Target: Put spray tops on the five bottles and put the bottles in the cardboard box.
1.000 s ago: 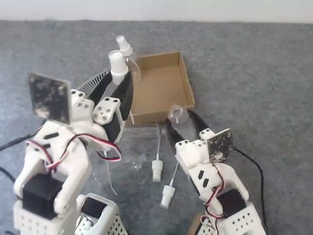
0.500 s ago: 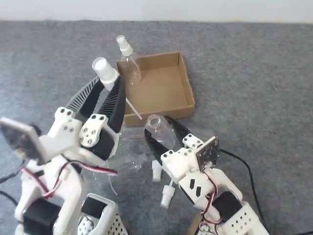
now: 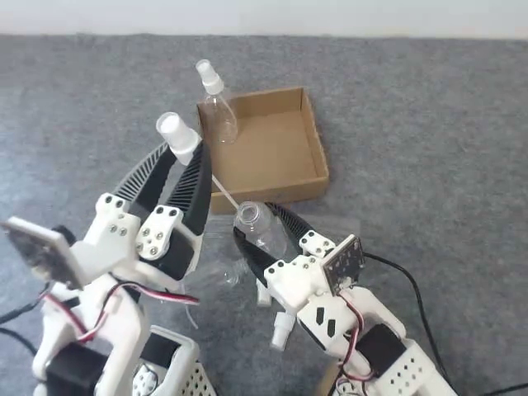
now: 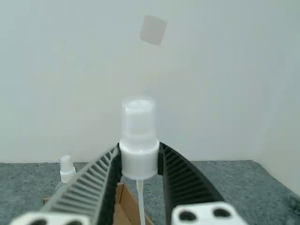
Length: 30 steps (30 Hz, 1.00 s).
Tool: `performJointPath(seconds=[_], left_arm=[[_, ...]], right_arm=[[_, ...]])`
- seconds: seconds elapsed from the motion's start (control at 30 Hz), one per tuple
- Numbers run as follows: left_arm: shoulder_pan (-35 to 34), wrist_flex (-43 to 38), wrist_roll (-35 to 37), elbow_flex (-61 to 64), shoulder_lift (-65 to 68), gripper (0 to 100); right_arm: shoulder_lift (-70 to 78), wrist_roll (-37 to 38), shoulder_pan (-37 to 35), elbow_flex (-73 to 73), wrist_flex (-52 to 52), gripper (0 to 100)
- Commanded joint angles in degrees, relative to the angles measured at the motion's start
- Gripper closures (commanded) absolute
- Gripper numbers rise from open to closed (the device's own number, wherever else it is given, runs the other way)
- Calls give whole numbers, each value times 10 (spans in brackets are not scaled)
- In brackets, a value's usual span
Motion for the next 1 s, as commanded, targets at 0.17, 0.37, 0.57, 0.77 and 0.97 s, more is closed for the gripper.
performJointPath(seconds=[0.17,0.37,0.57,0.77,0.97], left_arm=[[39,-18,4,14,-4,988],[45,-19,3,36,-4,988],[50,-14,-21,48,-5,988],[50,-6,-25,71,-5,988],[50,13,-25,86,-5,988]], right_arm=[[-2,7,-20,12,-19,965],[-2,7,-18,12,-19,965],[-3,7,-17,12,-14,965],[-3,7,-16,12,-13,965],[-2,7,-10,12,-13,965]])
